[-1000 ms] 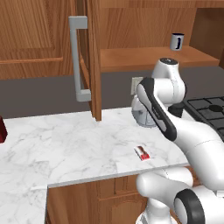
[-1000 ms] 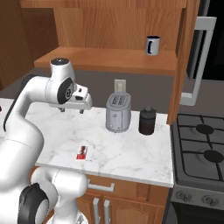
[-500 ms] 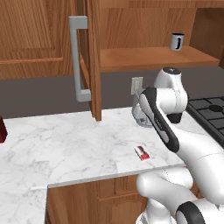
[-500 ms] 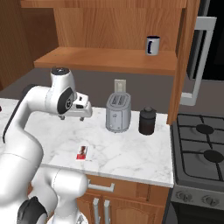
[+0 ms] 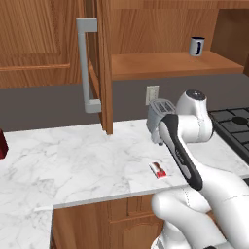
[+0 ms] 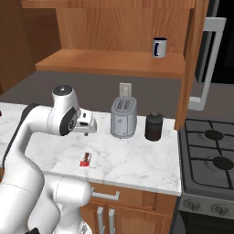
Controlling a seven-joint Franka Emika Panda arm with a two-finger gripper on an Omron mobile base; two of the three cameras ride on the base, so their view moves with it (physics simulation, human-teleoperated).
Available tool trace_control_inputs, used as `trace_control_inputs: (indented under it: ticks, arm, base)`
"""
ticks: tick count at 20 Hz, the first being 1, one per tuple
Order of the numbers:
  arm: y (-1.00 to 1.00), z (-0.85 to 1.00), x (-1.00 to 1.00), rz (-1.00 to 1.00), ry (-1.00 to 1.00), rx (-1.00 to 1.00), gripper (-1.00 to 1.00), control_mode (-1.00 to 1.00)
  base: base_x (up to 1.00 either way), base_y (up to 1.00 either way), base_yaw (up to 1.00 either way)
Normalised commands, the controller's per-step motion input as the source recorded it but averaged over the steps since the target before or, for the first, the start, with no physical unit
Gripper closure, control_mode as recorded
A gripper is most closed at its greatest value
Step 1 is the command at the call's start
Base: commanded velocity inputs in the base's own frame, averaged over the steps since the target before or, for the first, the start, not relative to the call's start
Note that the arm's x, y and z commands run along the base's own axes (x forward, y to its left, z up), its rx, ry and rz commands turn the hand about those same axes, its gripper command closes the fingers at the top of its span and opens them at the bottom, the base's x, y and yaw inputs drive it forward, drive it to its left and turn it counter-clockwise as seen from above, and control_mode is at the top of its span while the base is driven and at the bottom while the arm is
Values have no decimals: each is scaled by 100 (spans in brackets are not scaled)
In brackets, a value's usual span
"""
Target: Pick the bar and yogurt from the counter and place them in the cabinets closest to them.
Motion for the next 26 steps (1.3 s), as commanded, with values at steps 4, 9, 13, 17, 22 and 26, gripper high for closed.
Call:
trace_control_inputs:
  ticks: [4, 9, 13, 17, 22, 26]
  arm:
    - [0, -26, 0, 1, -3, 0, -100, -100]
    - [-2, -25, 0, 1, -3, 0, -100, -100]
    - [-4, -26, 1, 0, 0, 0, -100, -100]
    - [-2, -28, 3, 0, 0, 0, -100, -100]
    - [0, -29, 9, 0, 0, 0, -100, -100]
    - [0, -30, 8, 0, 0, 4, -100, -100]
  base:
    - [0, 0, 0]
    - [0, 0, 0]
    - [0, 0, 0]
    - [0, 0, 0]
    - [0, 0, 0]
    - [0, 0, 0]
